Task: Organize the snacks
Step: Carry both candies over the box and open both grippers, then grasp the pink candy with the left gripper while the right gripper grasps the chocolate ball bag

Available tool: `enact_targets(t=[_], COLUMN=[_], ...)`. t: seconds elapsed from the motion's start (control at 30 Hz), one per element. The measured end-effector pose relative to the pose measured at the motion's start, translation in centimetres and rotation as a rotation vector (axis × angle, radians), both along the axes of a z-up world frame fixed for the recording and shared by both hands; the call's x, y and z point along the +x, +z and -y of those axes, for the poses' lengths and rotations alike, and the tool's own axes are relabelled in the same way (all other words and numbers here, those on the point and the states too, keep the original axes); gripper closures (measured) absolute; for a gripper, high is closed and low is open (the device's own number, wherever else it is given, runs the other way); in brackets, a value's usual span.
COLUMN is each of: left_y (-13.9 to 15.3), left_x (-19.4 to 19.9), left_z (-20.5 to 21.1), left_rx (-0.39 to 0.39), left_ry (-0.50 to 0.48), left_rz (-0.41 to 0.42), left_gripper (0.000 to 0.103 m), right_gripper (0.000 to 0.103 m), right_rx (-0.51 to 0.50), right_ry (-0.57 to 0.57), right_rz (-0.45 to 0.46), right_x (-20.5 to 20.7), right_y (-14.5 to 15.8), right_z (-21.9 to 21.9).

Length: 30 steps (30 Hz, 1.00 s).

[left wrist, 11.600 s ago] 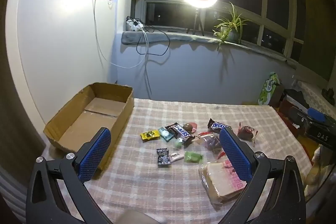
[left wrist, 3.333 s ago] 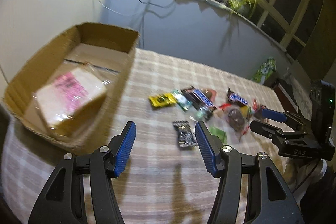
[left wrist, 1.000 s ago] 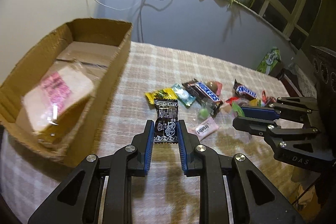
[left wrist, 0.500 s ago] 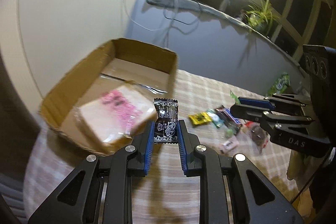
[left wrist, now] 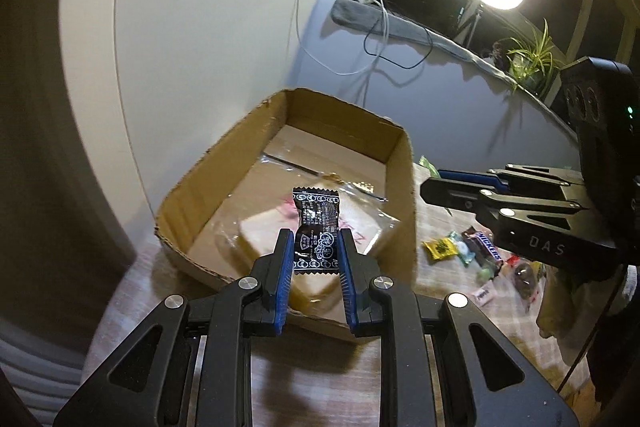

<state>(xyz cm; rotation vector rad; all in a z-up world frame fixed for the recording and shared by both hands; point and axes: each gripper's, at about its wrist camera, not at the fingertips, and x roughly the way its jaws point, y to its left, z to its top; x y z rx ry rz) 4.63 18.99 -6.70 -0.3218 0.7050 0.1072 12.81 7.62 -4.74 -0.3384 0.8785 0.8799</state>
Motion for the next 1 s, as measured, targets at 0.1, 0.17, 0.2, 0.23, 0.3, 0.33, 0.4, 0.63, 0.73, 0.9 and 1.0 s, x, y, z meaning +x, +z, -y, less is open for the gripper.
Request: enact_targets(t=[0.1,0.17,0.2,0.23,0.3,0.33,0.4,0.63,0.73,0.9,1.0], left_y=[-0.3,-0.4,-0.5,-0.5,-0.5,-0.5,-0.5,-0.5,-0.3,-0.2,-0.1], left_x=[0.1,0.2,0.4,0.4,0.4,0.4,0.5,0.5,0.5,0.5,0.5], left_z=[-0.3,-0.5,-0.6,-0.7,-0.8,-0.8,-0.8,-0.7,-0.7,-0.5,-0.4], left_rx=[0.001,-0.003,-0.006,-0.008,-0.01,-0.011,-0.01,-0.014,-0.008,-0.004,-0.005], left_ry=[0.006,0.009,0.011,0.012,0.014,0.013,0.012,0.02,0.027,0.022,0.022], left_rz=[-0.005,-0.007,-0.008,-0.009,-0.009,-0.01,-0.012,-0.01,-0.002,-0.001,0.003], left_gripper=[0.083,0.083,0.083,0.083,0.083,0.083,0.083,0.078,0.052,0.052,0.052], right_gripper=[0.082,0.082,0.082,0.082,0.082,0.082,0.082,0.058,0.025,0.024,0.023], right_rx=[-0.009,-0.015,-0.018,-0.021,-0.026,-0.028,-0.031,-0.041,-0.022,-0.02,-0.018], right_ry=[0.005,0.008,0.008,0.009,0.01,0.012,0.013,0.004,-0.007,-0.017,-0.029], right_rz=[-0.006,-0.013,-0.015,-0.019,-0.023,-0.025,-0.028,-0.02,0.001,0.012,0.012], right_x=[0.6,1.0,1.1,1.3,1.5,1.5,1.6,1.9,1.8,1.6,1.6], right_y=[-0.4,-0.8,-1.0,-1.2,-1.6,-1.8,-2.0,-2.3,-1.8,-1.2,-1.0], right_z=[-1.2,-1.8,-2.0,-2.3,-2.7,-2.8,-2.9,-2.9,-2.4,-1.9,-1.3])
